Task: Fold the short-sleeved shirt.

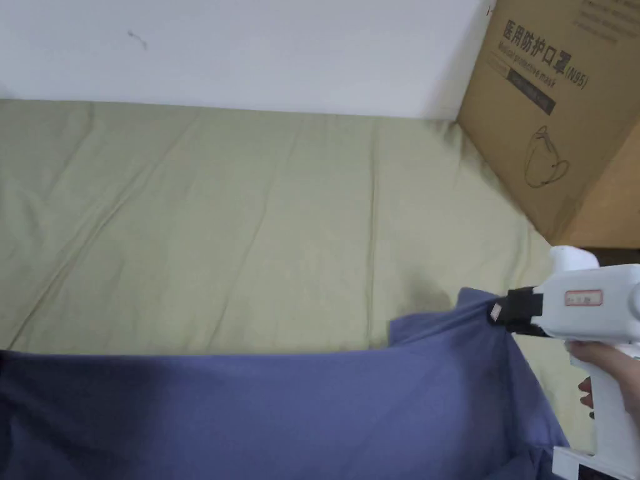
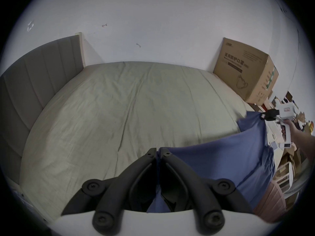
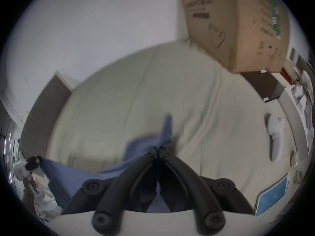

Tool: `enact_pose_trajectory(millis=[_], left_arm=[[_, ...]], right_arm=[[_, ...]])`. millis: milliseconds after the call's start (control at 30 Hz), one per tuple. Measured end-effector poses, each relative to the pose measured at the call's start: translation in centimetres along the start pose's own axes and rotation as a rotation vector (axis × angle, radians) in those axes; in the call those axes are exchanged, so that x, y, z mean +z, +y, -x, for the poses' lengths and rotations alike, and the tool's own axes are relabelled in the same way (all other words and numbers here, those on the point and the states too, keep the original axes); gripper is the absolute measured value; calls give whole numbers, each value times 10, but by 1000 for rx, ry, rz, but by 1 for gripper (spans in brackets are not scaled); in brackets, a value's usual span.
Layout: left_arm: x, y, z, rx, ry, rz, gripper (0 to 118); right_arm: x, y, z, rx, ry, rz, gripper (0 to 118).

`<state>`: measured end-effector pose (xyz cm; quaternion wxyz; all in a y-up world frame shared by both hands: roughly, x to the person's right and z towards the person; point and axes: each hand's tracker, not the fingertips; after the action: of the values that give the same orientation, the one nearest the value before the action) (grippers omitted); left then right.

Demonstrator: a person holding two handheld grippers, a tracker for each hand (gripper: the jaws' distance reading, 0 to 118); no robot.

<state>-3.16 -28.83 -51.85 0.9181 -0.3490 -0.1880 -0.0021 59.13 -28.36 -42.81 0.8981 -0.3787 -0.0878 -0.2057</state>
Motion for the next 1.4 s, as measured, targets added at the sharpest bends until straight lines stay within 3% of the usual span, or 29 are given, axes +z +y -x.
enact_pose_trajectory(millis=[167, 300, 400, 467, 633, 800, 900, 967, 1000, 1033, 1067, 1100, 1133, 1167, 1200, 1333, 1400], left_arm=[[-16, 27, -1, 29, 5, -53, 2], [-30, 44, -10, -26, 21, -55, 2], [-34, 45, -16, -93, 19, -30, 2], [-32, 39, -13, -97, 9, -23, 2], [-7, 11, 7, -74, -106, 33, 2], [20, -37, 19, -148, -145, 68, 2], [12, -70, 25, -125, -174, 156, 2], [5, -89, 28, -134, -168, 179, 8], [1, -96, 29, -136, -163, 186, 24], [0, -102, 30, -135, -155, 193, 42], [2, -104, 29, -135, -143, 196, 67], [5, -104, 28, -133, -134, 193, 106], [16, -101, 24, -123, -131, 182, 118], [23, -96, 20, -107, -132, 169, 113], [31, -91, 17, -92, -142, 99, 112], [82, -57, -16, -25, -155, -117, 113], [103, -49, -40, 7, -155, -254, 116]], right_arm=[[28, 19, 5, 56, -63, -115, 1], [35, 32, 4, -11, -68, -165, 1], [42, 26, 7, -10, -75, -154, 1], [52, 8, 6, 39, -100, -129, 1], [93, -67, -14, 77, -105, -57, 1], [122, -144, -37, 41, -79, 86, 1], [105, -176, -46, -9, -127, 148, 1], [85, -190, -51, -42, -146, 182, 1], [79, -194, -52, -33, -150, 180, 1], [74, -197, -50, -18, -161, 173, 6], [74, -196, -47, 7, -171, 151, 22], [77, -194, -42, 36, -185, 126, 54], [82, -191, -37, 44, -188, 90, 81], [93, -189, -28, 38, -167, 36, 99], [102, -185, -20, 44, -132, -22, 108], [148, -176, 27, 101, -7, -456, 108], [161, -175, 54, 161, -27, -631, 108]])
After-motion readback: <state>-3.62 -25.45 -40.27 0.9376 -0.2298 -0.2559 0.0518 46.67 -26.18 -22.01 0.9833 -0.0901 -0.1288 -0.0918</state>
